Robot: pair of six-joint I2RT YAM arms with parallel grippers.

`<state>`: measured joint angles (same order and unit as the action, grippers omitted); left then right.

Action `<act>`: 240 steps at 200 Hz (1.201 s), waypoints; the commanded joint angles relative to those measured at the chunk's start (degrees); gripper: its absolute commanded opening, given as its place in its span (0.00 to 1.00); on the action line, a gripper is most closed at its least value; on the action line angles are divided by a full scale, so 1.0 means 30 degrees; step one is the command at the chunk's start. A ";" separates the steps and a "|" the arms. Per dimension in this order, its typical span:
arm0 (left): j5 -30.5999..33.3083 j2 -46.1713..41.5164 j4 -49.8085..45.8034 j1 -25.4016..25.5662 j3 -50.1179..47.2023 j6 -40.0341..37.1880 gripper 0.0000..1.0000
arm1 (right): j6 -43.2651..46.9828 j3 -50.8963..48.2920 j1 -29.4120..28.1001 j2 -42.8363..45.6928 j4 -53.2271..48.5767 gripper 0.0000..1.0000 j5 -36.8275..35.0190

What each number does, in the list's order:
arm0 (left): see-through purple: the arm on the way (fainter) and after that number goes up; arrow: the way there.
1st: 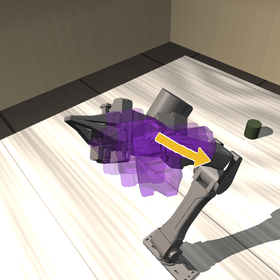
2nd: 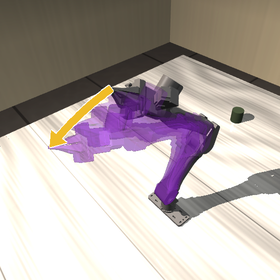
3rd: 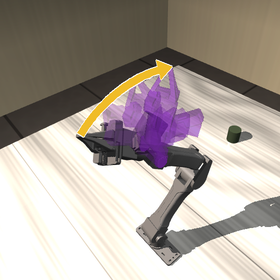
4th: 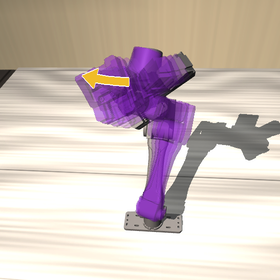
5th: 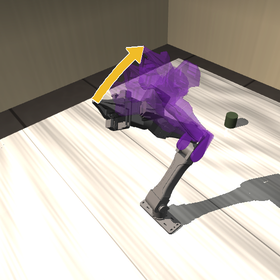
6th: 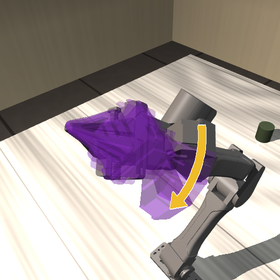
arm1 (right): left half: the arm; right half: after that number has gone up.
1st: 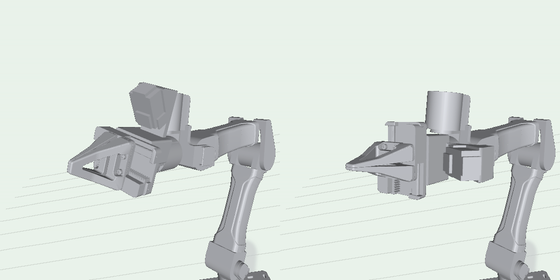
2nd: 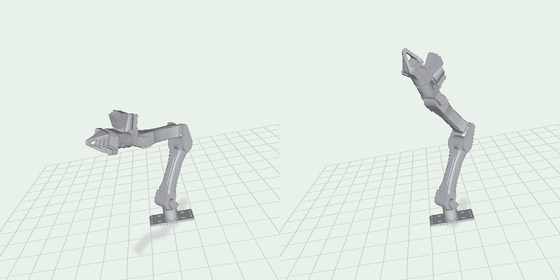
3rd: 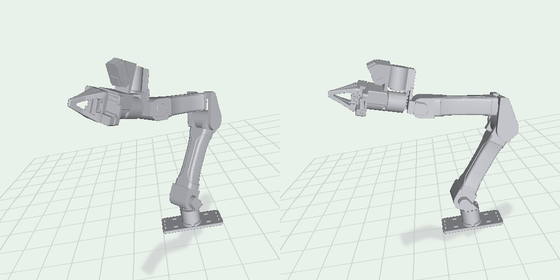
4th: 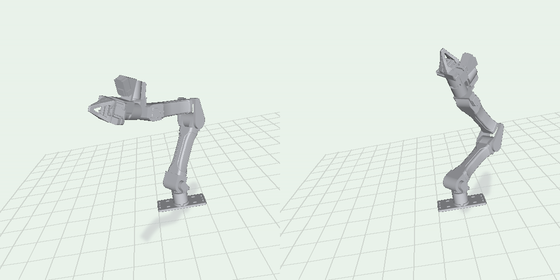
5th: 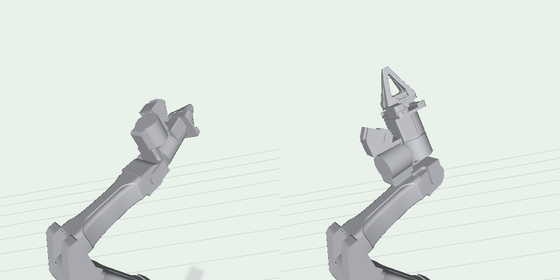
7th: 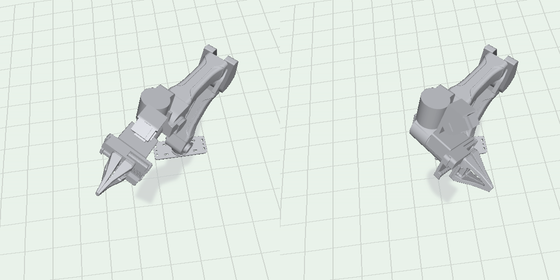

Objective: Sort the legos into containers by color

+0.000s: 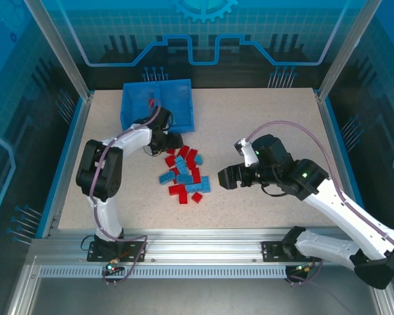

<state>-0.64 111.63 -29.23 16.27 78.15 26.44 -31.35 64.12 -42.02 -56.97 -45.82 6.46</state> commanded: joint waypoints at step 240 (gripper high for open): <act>0.7954 -0.1523 -0.2604 -0.2378 0.6233 -0.0397 0.29 | -0.3175 0.0463 -0.2898 0.0365 0.1519 0.87 -0.4667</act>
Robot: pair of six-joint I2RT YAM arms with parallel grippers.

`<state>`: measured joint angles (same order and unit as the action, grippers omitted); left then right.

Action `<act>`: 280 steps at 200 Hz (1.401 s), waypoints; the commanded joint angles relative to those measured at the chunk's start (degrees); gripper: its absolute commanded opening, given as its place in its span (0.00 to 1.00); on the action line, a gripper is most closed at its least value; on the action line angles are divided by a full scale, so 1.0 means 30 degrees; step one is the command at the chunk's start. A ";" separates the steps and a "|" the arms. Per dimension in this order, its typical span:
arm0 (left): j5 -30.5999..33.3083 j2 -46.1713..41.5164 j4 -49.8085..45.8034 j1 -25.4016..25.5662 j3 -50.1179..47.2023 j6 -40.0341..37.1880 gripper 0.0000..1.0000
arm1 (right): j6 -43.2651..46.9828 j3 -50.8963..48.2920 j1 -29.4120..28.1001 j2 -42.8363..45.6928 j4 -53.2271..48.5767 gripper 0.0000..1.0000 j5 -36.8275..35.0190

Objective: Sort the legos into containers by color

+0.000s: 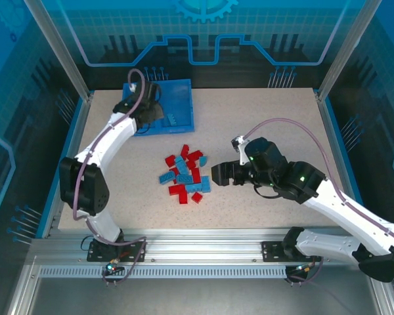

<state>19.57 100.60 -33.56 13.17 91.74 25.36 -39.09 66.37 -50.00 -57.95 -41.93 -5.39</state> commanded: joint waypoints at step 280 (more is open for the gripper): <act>-0.7892 -0.8332 -0.1238 -0.1441 -0.3734 -0.0593 0.52 | 0.4181 0.2864 0.0626 -0.7227 0.0549 0.92 -0.2078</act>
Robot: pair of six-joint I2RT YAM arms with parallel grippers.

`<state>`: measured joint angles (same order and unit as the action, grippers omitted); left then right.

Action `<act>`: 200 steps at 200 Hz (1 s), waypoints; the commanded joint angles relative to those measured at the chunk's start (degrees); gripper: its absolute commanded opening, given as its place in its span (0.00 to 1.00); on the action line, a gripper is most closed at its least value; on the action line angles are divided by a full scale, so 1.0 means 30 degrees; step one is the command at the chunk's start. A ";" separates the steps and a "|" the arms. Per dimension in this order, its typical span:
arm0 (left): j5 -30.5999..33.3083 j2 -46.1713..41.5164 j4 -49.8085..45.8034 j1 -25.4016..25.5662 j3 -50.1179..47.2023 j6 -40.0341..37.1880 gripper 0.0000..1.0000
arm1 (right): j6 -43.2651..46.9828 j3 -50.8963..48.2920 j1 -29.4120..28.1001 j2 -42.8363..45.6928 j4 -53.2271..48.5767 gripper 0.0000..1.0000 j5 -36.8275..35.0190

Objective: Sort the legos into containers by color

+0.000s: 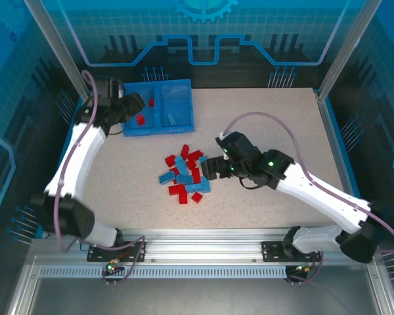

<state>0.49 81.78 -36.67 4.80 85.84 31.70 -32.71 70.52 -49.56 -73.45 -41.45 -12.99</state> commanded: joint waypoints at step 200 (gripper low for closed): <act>-0.5032 -0.5269 -0.1216 0.2942 -0.6909 -1.1648 0.99 | 0.7259 1.2295 0.4417 -1.9167 -0.1067 0.92 0.5907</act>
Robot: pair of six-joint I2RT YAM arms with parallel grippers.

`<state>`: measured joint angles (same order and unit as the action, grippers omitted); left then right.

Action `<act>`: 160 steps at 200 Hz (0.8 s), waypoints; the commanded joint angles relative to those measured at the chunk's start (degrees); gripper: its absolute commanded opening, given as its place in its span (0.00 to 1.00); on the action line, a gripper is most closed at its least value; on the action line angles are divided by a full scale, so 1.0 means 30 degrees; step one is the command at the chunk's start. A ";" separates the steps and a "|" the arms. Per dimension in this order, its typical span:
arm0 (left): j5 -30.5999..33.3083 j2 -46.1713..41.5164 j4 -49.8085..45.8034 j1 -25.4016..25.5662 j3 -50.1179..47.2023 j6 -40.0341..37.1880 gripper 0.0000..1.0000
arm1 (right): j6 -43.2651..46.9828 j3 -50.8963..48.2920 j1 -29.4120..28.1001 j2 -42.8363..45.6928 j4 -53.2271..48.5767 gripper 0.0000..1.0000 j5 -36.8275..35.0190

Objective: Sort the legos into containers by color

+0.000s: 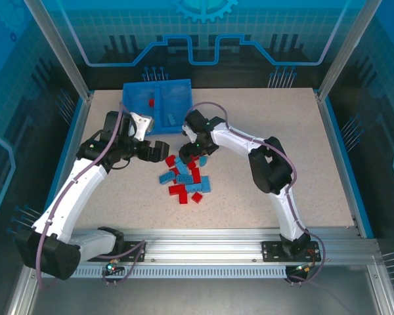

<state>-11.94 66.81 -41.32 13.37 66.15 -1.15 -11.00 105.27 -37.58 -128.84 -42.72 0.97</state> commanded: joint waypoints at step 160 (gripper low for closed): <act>0.0792 -0.0339 0.0600 -0.0331 -0.0514 0.0000 0.99 | -0.0622 -0.0332 0.0385 0.3000 -0.0225 0.59 0.1076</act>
<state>-11.35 66.76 -40.40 13.10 65.41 -1.72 -12.60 103.90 -36.42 -124.88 -42.81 4.95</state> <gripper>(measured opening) 0.988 0.649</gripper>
